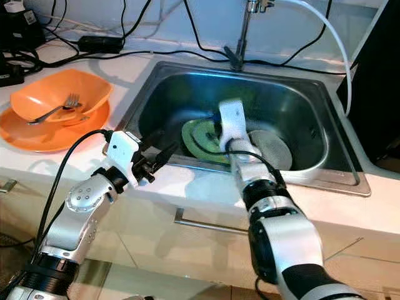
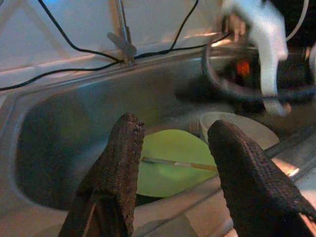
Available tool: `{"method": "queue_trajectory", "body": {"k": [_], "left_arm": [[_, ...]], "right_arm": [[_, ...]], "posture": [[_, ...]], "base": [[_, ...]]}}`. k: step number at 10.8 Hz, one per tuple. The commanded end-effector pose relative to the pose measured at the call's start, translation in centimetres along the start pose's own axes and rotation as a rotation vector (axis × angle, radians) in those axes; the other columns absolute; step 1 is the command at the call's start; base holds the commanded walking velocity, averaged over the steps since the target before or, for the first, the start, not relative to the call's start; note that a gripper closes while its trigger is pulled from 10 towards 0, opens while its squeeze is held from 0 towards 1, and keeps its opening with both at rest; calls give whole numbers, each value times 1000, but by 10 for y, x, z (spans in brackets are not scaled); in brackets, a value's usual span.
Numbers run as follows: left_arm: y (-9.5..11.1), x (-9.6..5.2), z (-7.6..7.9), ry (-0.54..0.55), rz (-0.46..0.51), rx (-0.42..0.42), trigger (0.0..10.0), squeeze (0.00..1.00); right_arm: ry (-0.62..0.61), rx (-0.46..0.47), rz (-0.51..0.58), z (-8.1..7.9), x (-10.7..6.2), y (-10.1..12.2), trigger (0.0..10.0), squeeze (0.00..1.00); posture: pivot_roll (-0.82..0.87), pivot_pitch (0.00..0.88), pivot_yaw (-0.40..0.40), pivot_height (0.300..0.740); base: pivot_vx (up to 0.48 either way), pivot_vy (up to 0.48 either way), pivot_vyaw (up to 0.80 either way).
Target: Kitchen organization
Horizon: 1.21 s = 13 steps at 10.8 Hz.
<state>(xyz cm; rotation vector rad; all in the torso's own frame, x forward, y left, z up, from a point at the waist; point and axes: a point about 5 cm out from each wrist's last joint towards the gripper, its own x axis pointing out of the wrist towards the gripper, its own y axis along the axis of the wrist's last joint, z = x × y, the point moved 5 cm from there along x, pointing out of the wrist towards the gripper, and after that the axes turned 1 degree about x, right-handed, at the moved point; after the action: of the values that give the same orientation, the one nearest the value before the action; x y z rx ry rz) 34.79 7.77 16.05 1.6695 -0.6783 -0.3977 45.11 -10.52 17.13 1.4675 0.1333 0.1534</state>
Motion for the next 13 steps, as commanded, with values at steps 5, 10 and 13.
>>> {"method": "queue_trajectory", "body": {"k": [5, 10, 13], "left_arm": [[-13, -1, 3, 65, -32, 44, 10000, 0], [14, -3, -9, 287, 117, 140, 10000, 0], [19, -5, -16, 361, 137, 146, 10000, 0]], "right_arm": [[-67, 83, 594, 13, -43, 78, 10000, 0], [-93, 104, 625, 5, -75, 54, 10000, 0], [-76, 76, 587, 1, -89, 37, 10000, 0]], "posture": [[175, 93, -30, 740], [168, 75, -32, 740], [161, 76, -31, 740]], "base": [[0, 0, 0], [0, 0, 0], [0, 0, 0]]}}
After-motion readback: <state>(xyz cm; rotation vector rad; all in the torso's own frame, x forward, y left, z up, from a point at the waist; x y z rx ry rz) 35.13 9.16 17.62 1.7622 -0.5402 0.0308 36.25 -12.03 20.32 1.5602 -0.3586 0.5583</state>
